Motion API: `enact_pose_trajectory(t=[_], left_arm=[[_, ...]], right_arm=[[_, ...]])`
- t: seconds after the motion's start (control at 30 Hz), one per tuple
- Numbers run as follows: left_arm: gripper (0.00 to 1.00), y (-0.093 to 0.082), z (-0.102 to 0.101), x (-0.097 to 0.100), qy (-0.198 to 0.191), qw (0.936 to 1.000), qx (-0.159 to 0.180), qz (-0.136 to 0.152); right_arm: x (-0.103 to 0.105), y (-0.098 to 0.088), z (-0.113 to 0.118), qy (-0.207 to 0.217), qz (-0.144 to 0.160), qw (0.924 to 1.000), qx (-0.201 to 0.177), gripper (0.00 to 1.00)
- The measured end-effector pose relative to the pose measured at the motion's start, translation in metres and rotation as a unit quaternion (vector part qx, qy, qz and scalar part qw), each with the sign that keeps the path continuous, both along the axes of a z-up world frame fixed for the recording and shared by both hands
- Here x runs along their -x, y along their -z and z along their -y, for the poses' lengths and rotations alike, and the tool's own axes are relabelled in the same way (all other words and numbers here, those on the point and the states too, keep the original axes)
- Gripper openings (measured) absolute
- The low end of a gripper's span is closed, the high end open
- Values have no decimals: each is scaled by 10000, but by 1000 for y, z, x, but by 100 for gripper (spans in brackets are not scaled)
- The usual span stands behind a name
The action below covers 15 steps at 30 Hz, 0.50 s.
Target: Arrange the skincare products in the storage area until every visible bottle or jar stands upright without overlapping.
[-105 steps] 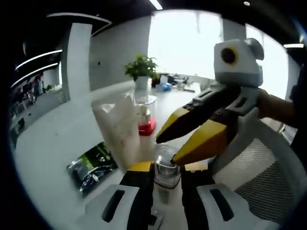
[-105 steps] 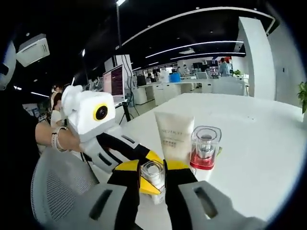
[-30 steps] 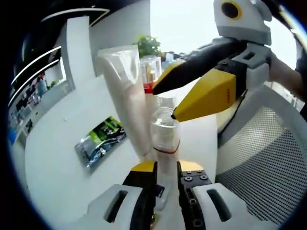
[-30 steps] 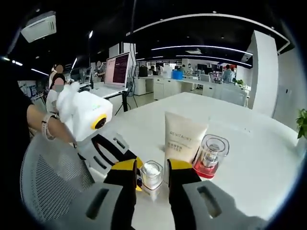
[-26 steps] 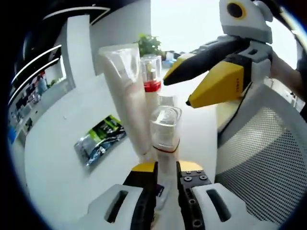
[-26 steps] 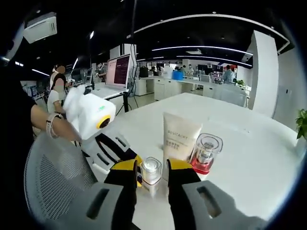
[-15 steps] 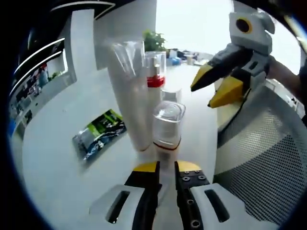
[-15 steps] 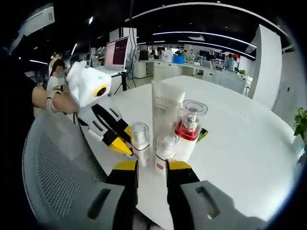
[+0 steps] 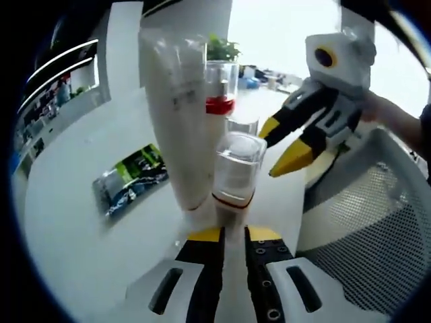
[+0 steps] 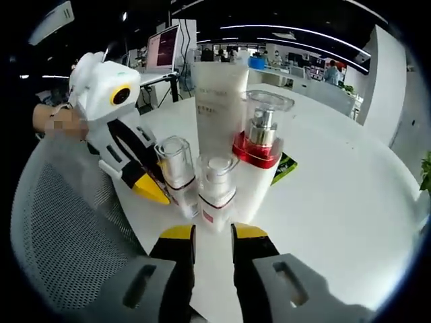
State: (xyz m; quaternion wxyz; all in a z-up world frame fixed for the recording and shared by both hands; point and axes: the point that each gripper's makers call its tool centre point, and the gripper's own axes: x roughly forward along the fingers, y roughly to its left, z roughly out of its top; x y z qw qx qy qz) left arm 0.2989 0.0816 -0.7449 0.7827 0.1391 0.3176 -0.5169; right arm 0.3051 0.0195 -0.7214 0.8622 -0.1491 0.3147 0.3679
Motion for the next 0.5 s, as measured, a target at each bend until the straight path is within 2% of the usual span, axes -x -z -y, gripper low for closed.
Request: enact_pose_trajectory(t=[0.13, 0.27, 0.37, 0.5], left_arm=[[7, 8, 2, -2, -17, 9999, -113, -90], [6, 5, 7, -5, -115, 9998, -32, -148], [5, 5, 10, -7, -137, 9999, -83, -63], [4, 5, 12, -7, -244, 9995, 13, -185]], right_arm=[[-1, 5, -1, -26, -70, 10000, -49, 21], [1, 8, 0, -47, -132, 9999, -93, 20], [0, 11, 1, -61, -178, 9998, -97, 20], [-3, 11, 0, -46, -204, 9997, -117, 20]])
